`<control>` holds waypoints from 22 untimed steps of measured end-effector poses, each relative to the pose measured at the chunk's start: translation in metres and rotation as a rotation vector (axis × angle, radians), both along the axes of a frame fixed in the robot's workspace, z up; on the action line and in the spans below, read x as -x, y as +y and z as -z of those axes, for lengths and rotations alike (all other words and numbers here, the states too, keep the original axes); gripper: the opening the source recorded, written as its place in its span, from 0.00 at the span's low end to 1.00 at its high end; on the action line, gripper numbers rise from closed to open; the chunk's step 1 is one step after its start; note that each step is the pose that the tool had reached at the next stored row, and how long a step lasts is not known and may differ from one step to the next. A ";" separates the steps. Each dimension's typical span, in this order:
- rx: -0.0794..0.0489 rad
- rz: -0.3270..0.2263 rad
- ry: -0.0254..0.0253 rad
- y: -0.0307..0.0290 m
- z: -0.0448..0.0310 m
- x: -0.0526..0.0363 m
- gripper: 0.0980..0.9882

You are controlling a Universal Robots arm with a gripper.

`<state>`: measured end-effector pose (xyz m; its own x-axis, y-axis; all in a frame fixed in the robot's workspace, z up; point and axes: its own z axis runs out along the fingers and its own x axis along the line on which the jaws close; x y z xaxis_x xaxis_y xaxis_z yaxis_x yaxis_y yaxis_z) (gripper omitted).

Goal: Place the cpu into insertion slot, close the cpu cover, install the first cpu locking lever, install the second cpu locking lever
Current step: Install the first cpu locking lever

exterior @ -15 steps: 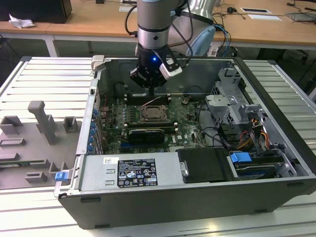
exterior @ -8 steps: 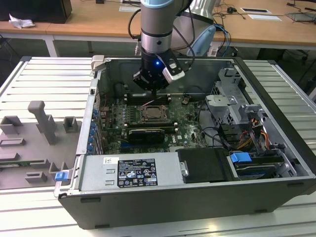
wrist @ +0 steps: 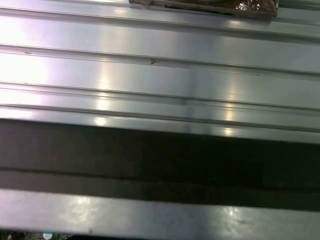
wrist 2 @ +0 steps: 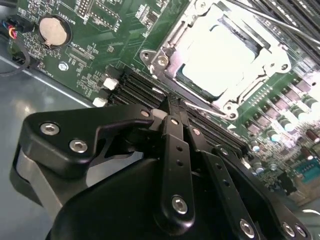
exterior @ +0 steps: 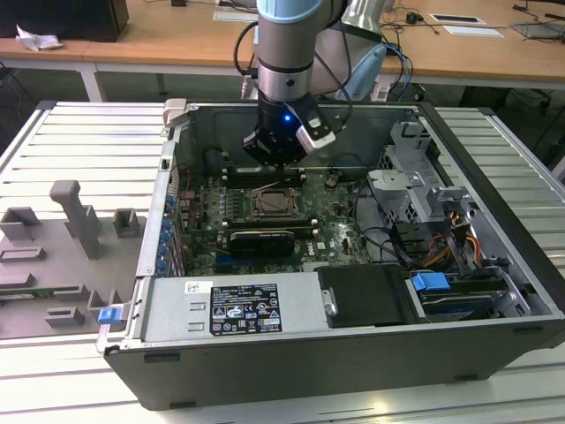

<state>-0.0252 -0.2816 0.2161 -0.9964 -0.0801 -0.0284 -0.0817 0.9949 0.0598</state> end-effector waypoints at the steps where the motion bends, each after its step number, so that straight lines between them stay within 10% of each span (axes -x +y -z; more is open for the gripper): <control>1: 0.000 -0.002 0.0000 0.0001 0.0017 -0.0008 0.01; 22: 0.001 -0.009 -0.0001 -0.0008 0.0118 -0.0027 0.01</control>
